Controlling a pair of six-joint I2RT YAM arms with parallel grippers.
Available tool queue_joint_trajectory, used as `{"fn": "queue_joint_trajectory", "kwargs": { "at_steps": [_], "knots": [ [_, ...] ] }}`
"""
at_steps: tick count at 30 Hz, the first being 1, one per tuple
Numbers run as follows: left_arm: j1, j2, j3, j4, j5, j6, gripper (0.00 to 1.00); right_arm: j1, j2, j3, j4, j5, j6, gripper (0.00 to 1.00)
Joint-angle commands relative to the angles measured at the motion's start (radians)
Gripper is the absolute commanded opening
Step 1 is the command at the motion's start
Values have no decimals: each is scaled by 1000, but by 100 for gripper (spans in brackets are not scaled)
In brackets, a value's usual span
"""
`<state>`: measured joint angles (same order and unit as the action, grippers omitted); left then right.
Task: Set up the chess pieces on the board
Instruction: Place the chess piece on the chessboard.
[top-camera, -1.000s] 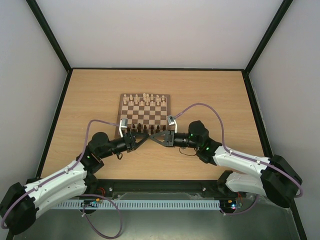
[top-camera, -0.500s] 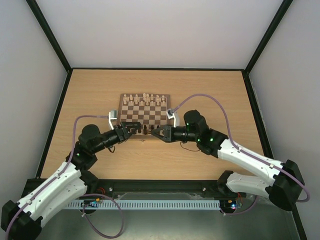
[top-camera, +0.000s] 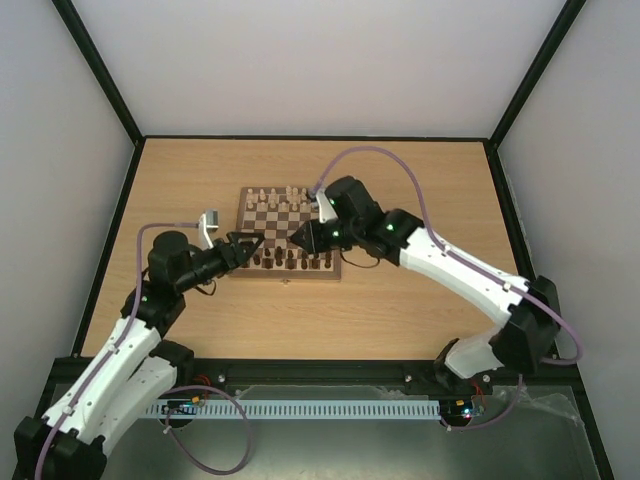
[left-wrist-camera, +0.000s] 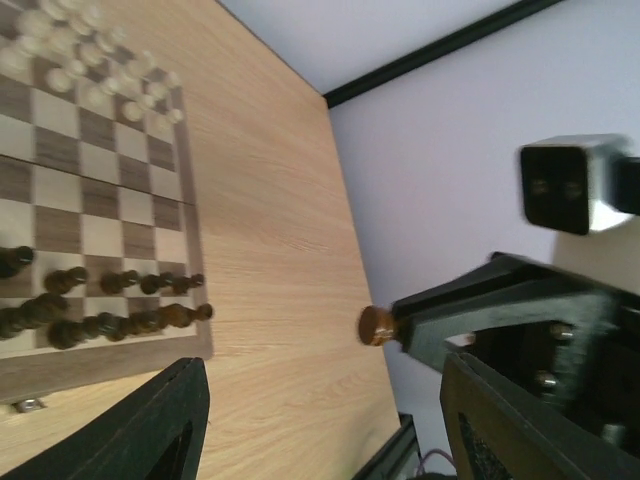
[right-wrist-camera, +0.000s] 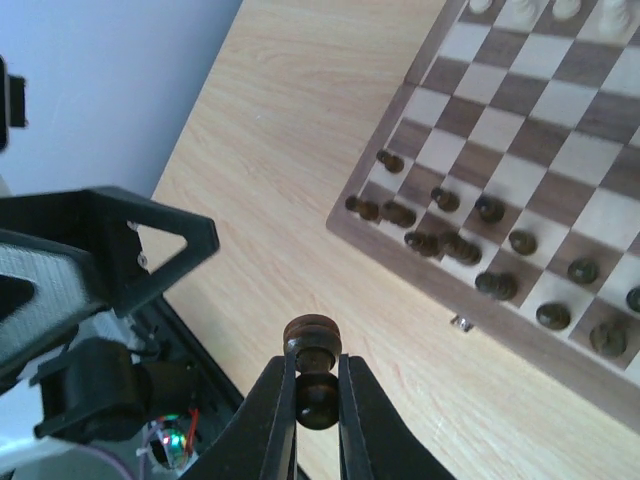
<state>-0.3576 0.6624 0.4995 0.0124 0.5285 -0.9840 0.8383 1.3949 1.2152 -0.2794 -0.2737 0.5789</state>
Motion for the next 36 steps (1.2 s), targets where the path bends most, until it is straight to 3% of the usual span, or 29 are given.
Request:
{"fn": "queue_joint_trajectory", "kwargs": {
  "at_steps": [1,8,12,15,21,36],
  "knots": [
    [62,75,70,-106,49,29,67,-15,112,204,-217,56,-64,2],
    [188,194,288,-466,3,151,67,-18,398,743,-559,132,-103,2],
    [279,225,303,-589,-1,175,67,-19,614,1082,-744,130,-91,2],
    [303,234,299,-659,-9,181,66,-19,735,1237,-821,107,-65,2],
    [305,287,304,-765,-56,244,66,-16,824,1247,-804,89,-19,1],
    [366,313,283,-794,-58,360,66,92,1000,1251,-796,310,-99,1]
  ]
}}
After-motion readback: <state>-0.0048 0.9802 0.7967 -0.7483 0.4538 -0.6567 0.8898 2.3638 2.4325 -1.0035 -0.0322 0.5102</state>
